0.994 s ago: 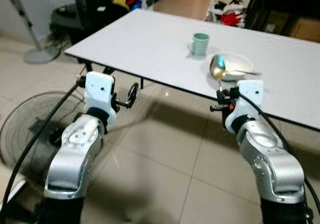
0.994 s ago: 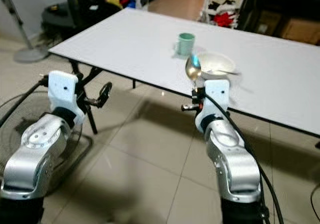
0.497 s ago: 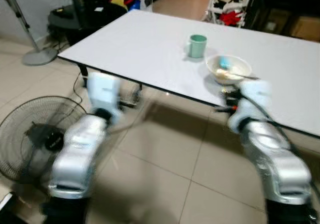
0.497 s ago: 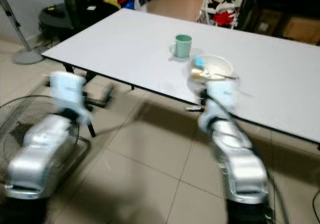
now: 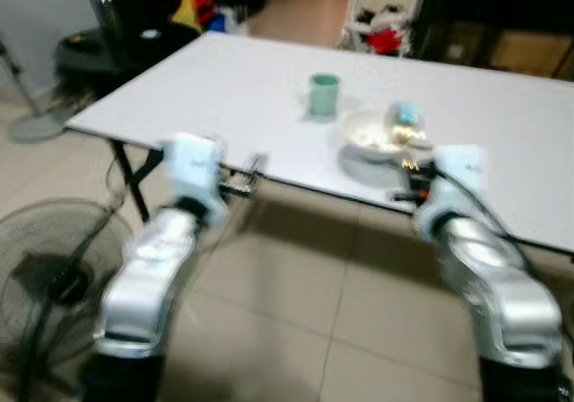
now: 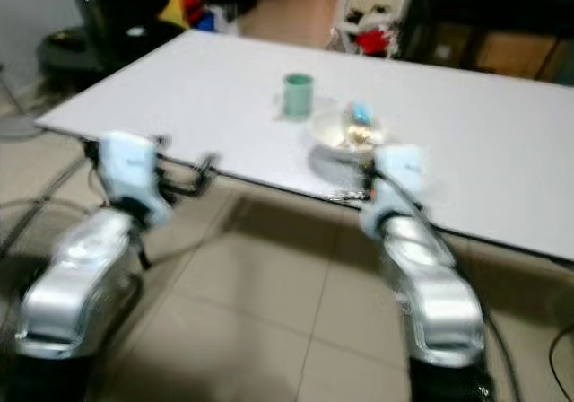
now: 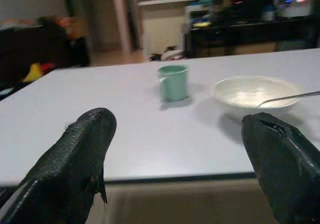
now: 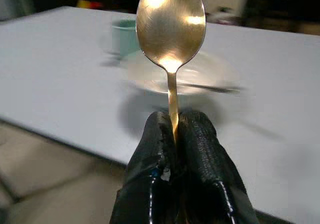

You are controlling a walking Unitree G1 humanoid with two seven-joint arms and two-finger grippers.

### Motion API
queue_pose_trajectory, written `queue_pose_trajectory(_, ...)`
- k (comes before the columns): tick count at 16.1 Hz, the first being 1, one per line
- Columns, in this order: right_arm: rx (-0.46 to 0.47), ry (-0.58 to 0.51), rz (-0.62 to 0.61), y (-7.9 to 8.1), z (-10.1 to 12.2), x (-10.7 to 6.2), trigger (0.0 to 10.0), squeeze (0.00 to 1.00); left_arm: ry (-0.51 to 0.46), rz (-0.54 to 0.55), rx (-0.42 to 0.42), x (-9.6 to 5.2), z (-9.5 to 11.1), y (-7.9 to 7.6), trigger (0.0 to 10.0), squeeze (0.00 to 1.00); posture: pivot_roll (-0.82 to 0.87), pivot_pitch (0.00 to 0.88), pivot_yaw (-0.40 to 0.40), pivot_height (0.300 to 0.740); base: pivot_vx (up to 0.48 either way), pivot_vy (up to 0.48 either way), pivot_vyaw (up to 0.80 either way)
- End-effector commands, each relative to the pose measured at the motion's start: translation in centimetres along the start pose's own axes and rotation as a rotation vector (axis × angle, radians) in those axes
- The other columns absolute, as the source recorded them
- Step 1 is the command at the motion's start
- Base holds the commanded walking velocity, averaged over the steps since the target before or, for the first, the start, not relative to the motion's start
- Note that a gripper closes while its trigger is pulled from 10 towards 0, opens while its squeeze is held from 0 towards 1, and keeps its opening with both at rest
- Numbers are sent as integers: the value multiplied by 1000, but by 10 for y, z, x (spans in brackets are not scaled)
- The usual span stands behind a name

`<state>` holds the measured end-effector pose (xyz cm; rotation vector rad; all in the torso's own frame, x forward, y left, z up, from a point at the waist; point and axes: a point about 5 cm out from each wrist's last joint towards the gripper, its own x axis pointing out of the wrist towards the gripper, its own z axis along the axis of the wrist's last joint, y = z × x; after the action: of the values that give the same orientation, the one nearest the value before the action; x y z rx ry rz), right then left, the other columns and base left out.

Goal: Setting the table

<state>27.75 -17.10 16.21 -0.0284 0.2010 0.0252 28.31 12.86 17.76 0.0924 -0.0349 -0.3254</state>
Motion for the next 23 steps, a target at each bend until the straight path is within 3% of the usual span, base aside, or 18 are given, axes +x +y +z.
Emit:
queue_pose_trajectory(1,7,-24,45,11,6,1,10000,0,6,37,18,-2,0,11,10000,0,87,0,1,740,304,0,0)
queue_pose_trajectory(14,-3,-14,56,12,7,2,10000,0,7,38,15,-1,0,11,10000,0,85,0,0,740,305,0,0)
queue_pose_trajectory(17,-4,-10,57,12,6,2,10000,0,7,36,14,0,0,11,10000,0,82,0,1,740,304,0,-685)
queue_pose_trajectory(23,-2,-7,62,14,6,2,10000,0,6,36,18,0,0,13,10000,0,85,0,6,740,305,0,0)
